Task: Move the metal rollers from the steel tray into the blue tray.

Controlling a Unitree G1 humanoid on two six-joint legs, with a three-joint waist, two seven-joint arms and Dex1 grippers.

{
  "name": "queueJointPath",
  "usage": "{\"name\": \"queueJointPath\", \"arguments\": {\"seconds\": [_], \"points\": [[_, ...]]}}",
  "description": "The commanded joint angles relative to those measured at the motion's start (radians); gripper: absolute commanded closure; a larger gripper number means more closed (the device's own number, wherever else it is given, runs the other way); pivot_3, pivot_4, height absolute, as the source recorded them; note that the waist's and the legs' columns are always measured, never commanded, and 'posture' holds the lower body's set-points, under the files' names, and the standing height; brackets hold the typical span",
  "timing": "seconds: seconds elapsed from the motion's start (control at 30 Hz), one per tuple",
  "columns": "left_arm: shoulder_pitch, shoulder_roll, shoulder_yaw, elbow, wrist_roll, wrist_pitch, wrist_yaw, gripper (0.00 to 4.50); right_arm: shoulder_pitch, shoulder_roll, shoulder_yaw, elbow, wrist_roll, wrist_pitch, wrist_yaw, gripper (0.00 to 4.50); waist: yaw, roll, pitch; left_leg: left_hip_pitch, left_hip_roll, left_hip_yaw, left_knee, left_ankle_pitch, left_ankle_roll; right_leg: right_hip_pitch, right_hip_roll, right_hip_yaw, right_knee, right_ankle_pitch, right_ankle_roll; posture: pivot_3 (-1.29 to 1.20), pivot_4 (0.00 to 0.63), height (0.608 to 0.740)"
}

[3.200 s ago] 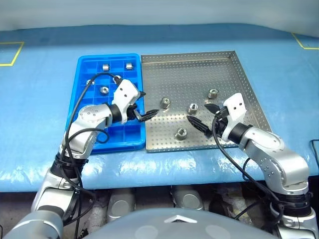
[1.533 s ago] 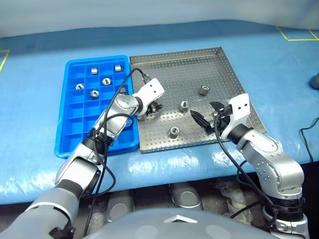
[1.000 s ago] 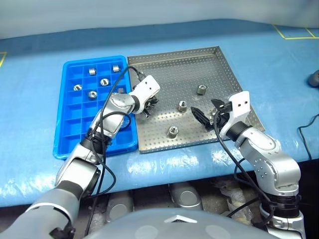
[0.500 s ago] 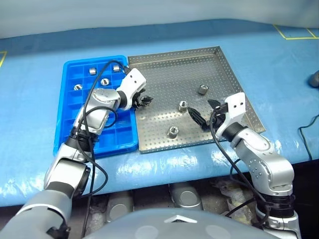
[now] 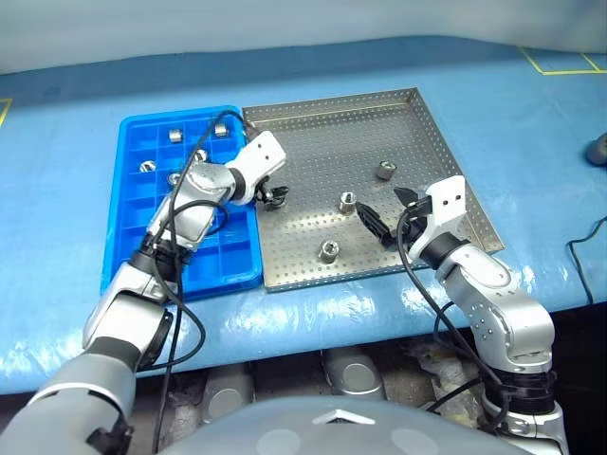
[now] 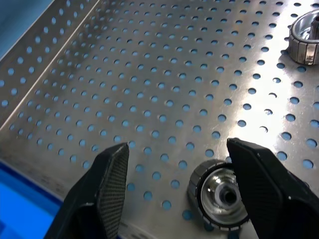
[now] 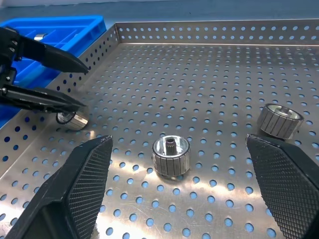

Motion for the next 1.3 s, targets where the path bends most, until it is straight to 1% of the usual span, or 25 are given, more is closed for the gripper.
{"name": "queueJointPath", "arguments": {"seconds": [0.03, 0.2, 0.3, 0.43, 0.53, 0.6, 0.63, 0.7, 0.83, 0.9, 1.0, 1.1, 1.17, 1.3], "points": [[-0.010, 0.023, -0.053, 0.029, 0.041, -0.018, -0.066, 1.10, -0.001, 0.004, -0.003, -0.022, -0.004, -0.026, -0.003, 0.00, -0.003, 0.000, 0.000, 0.000, 0.000, 0.000, 0.000, 0.000, 0.000, 0.000, 0.000, 0.000, 0.000, 0.000, 0.000, -0.21, 0.150, 0.740], [-0.025, 0.033, -0.073, 0.087, 0.090, -0.035, -0.086, 1.10, 0.008, 0.010, -0.007, -0.027, -0.007, -0.029, -0.007, 0.00, -0.009, 0.003, -0.002, 0.000, 0.000, 0.000, 0.000, 0.000, 0.000, 0.000, 0.000, 0.000, 0.000, 0.000, 0.000, -0.21, 0.150, 0.740], [-0.030, 0.020, -0.065, 0.110, 0.091, -0.035, -0.089, 1.69, 0.011, 0.011, -0.009, -0.029, -0.007, -0.030, -0.008, 0.00, -0.013, 0.005, -0.004, 0.002, 0.000, 0.000, 0.000, 0.000, 0.000, 0.001, 0.000, 0.000, 0.000, 0.000, 0.000, -0.21, 0.150, 0.740], [-0.034, -0.012, -0.060, 0.131, 0.089, -0.029, -0.099, 3.01, 0.006, 0.011, -0.010, -0.028, -0.011, -0.029, -0.010, 0.00, -0.019, 0.006, -0.005, 0.005, 0.000, 0.000, 0.001, 0.000, 0.001, 0.004, 0.000, 0.000, 0.001, 0.001, 0.001, -0.21, 0.150, 0.740], [-0.036, -0.025, -0.051, 0.136, 0.088, -0.028, -0.106, 4.00, 0.002, 0.012, -0.011, -0.028, -0.011, -0.027, -0.012, 0.00, -0.020, 0.006, -0.005, 0.010, 0.000, 0.000, 0.000, 0.000, 0.001, 0.010, 0.000, 0.000, 0.000, 0.000, 0.001, -0.22, 0.150, 0.740], [-0.036, -0.029, -0.045, 0.137, 0.090, -0.030, -0.108, 4.00, 0.002, 0.012, -0.011, -0.030, -0.011, -0.026, -0.013, 0.00, -0.022, 0.006, -0.005, 0.011, 0.000, 0.001, 0.000, 0.000, 0.001, 0.011, 0.000, 0.000, -0.001, 0.000, 0.001, -0.22, 0.150, 0.740], [-0.037, -0.035, -0.030, 0.140, 0.083, -0.029, -0.103, 4.25, 0.002, 0.012, -0.011, -0.031, -0.012, -0.027, -0.014, 0.00, -0.023, 0.006, -0.005, 0.011, 0.000, 0.001, 0.000, 0.000, 0.001, 0.011, 0.000, 0.001, -0.001, 0.000, 0.001, -0.22, 0.150, 0.740], [-0.038, -0.053, 0.012, 0.138, 0.050, -0.022, -0.100, 4.48, 0.002, 0.013, -0.009, -0.031, -0.013, -0.027, -0.015, 0.00, -0.026, 0.005, -0.004, 0.010, 0.000, 0.000, 0.000, 0.000, 0.001, 0.010, 0.000, 0.001, -0.001, 0.000, 0.001, -0.22, 0.150, 0.740], [-0.028, -0.078, 0.100, 0.094, -0.050, 0.004, -0.128, 4.48, 0.003, 0.015, -0.007, -0.032, -0.014, -0.026, -0.017, 0.00, -0.034, 0.005, -0.004, 0.006, 0.000, 0.001, -0.002, 0.000, 0.001, 0.005, 0.000, 0.001, -0.001, 0.000, 0.001, -0.22, 0.150, 0.740], [-0.019, -0.057, 0.104, 0.068, -0.057, -0.002, -0.141, 4.48, 0.002, 0.014, -0.005, -0.033, -0.014, -0.025, -0.018, 0.00, -0.035, 0.005, -0.004, -0.001, 0.000, 0.000, -0.002, 0.000, 0.001, -0.002, 0.000, 0.001, 0.000, 0.000, 0.001, -0.21, 0.150, 0.740], [-0.018, -0.020, 0.124, 0.055, -0.056, -0.038, -0.133, 4.48, 0.002, 0.012, -0.003, -0.033, -0.014, -0.025, -0.018, 0.00, -0.034, 0.005, -0.004, -0.001, 0.000, 0.000, -0.003, 0.000, 0.001, -0.002, 0.000, 0.001, -0.001, 0.000, 0.001, -0.20, 0.150, 0.740], [-0.029, 0.019, 0.132, 0.027, -0.058, -0.067, -0.159, 3.87, -0.002, 0.011, 0.001, -0.027, -0.015, -0.025, -0.015, 0.00, -0.031, 0.006, -0.004, 0.000, 0.000, 0.000, -0.004, 0.000, 0.001, -0.002, 0.000, 0.001, -0.001, 0.000, 0.001, -0.19, 0.150, 0.740], [-0.045, 0.040, 0.127, 0.012, -0.062, -0.071, -0.188, 3.21, -0.009, 0.012, 0.007, -0.020, -0.015, -0.026, -0.012, 0.00, -0.026, 0.006, -0.004, 0.000, 0.000, 0.000, -0.004, 0.000, 0.001, -0.001, 0.000, 0.001, -0.001, 0.000, 0.000, -0.18, 0.150, 0.740], [-0.101, 0.070, 0.086, 0.031, -0.021, -0.100, -0.225, 1.86, -0.032, 0.017, 0.035, -0.002, -0.021, -0.033, -0.002, 0.00, -0.019, 0.005, -0.004, 0.000, 0.000, 0.000, -0.004, 0.000, 0.001, -0.002, 0.000, 0.000, -0.001, 0.000, 0.000, -0.18, 0.150, 0.740]]}}
